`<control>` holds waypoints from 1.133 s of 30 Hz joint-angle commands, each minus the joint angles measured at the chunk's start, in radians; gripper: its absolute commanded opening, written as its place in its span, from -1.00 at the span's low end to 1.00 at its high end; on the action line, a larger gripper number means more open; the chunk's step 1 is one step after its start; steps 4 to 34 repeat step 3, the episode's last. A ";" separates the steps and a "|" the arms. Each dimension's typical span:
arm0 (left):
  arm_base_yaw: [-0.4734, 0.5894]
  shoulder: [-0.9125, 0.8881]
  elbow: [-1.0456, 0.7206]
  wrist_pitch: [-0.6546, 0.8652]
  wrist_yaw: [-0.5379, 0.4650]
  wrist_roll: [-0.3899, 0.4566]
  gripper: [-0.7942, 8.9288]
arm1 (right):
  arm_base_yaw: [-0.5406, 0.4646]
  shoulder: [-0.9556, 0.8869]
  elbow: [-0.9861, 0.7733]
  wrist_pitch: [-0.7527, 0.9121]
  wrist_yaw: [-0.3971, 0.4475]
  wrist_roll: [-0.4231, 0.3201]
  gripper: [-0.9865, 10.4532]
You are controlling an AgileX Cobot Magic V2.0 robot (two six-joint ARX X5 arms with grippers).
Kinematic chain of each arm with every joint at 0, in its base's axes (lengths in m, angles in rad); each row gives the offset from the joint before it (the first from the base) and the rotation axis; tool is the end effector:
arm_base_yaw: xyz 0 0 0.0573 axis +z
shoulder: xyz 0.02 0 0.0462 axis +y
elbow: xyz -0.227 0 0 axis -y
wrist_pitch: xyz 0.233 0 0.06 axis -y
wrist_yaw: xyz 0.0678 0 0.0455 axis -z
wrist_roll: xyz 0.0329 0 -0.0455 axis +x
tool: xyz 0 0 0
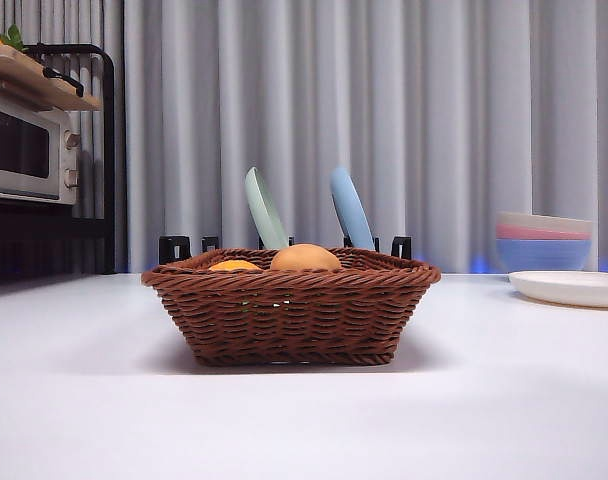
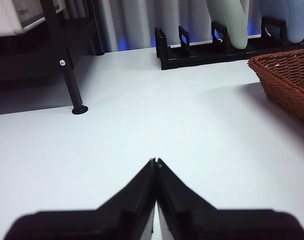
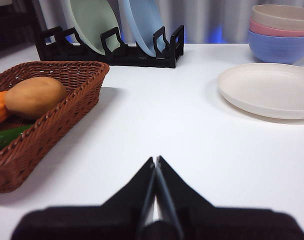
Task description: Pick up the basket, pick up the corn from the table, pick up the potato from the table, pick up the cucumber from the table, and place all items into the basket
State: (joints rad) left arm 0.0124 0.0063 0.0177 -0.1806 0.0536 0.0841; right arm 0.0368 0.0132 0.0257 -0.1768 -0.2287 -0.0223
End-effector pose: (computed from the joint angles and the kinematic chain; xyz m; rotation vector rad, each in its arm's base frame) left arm 0.1245 -0.0002 0.1506 0.0783 0.1673 -0.0482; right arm 0.1234 0.0120 0.1531 -0.0063 0.1611 0.2667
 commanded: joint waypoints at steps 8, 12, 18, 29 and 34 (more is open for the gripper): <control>0.002 -0.002 -0.014 0.002 0.000 -0.006 -0.84 | -0.002 0.000 -0.017 0.005 -0.001 0.006 -0.86; 0.002 -0.002 -0.014 0.002 0.000 -0.006 -0.84 | -0.002 0.000 -0.017 0.005 -0.001 0.006 -0.86; 0.002 -0.002 -0.014 0.002 0.000 -0.006 -0.84 | -0.002 0.000 -0.017 0.005 -0.001 0.006 -0.86; 0.002 -0.002 -0.014 0.002 0.000 -0.006 -0.84 | -0.002 0.000 -0.017 0.005 -0.001 0.006 -0.86; 0.002 -0.002 -0.014 0.002 0.000 -0.006 -0.84 | -0.002 0.000 -0.017 0.005 -0.001 0.006 -0.86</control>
